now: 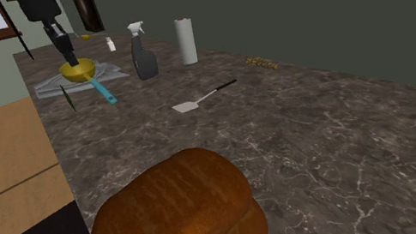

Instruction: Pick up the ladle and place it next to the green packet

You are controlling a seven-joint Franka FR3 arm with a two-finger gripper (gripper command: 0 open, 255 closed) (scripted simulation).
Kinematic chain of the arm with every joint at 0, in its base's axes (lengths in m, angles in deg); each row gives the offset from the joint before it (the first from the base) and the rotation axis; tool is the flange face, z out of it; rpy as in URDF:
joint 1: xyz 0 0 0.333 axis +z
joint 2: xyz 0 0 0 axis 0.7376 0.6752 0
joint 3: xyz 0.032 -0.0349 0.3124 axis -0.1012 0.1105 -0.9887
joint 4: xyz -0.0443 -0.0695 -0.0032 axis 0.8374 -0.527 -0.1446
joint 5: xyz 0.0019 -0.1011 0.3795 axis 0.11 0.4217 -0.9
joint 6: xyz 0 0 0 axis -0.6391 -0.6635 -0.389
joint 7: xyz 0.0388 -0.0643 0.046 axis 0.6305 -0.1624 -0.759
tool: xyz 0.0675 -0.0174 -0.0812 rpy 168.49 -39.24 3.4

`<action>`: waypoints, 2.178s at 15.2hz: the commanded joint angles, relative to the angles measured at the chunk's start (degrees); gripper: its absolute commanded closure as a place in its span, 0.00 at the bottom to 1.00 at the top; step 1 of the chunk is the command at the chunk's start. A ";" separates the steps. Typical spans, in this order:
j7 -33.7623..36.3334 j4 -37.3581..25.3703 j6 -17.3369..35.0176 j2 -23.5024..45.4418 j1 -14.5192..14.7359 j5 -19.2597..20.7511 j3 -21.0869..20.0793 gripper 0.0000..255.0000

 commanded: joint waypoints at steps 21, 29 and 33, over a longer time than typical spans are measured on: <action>6.25 9.27 14.63 5.53 1.83 1.72 -4.13 1.00; 7.30 12.86 20.85 8.37 1.80 3.02 -4.56 1.00; 7.83 14.02 23.18 9.65 1.78 3.70 -4.69 1.00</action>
